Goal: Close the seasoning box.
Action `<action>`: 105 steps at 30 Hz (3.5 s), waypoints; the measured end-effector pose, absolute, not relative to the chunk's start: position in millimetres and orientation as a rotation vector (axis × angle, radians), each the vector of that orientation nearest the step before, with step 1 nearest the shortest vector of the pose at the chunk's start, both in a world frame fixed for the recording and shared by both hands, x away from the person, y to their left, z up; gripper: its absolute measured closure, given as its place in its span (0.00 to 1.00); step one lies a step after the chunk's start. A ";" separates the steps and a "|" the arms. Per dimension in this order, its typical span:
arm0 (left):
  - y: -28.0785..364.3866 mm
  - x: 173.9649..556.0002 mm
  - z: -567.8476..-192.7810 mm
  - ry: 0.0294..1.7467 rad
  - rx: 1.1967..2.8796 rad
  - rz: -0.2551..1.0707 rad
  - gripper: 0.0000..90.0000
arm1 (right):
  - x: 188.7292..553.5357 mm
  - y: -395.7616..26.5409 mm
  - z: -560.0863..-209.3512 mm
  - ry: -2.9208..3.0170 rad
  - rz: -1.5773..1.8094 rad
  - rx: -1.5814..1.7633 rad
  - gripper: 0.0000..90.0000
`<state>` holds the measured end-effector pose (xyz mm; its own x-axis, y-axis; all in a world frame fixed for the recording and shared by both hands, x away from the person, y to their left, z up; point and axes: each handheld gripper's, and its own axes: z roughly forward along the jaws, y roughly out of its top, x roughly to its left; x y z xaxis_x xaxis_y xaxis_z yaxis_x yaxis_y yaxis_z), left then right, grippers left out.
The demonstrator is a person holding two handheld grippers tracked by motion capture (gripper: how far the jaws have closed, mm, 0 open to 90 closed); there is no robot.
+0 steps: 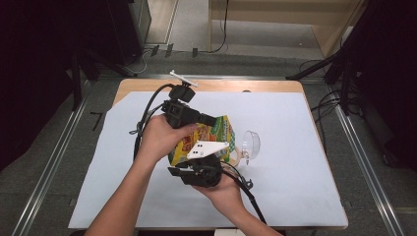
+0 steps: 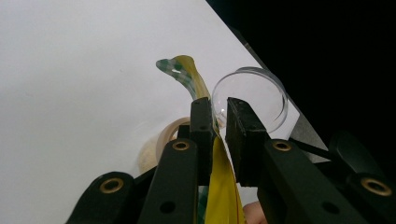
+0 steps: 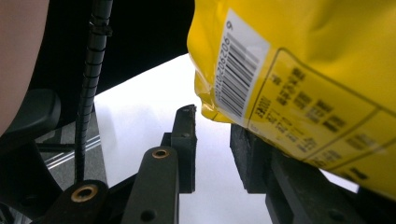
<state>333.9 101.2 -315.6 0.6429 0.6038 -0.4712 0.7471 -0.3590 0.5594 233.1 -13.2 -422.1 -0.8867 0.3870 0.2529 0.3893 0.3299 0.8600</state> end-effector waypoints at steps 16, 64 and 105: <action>98.7 331.2 -315.2 1.038 2.088 -0.227 0.90 | 231.9 -14.1 -422.3 -2.561 -1.656 -0.748 0.81; 88.5 330.1 -308.6 1.023 2.137 -0.220 0.90 | 233.1 -15.5 -419.5 -2.529 -1.668 -0.767 0.80; 108.9 314.1 -324.6 1.001 2.123 -0.261 0.90 | 223.7 -9.4 -442.7 -2.571 -1.641 -0.667 0.66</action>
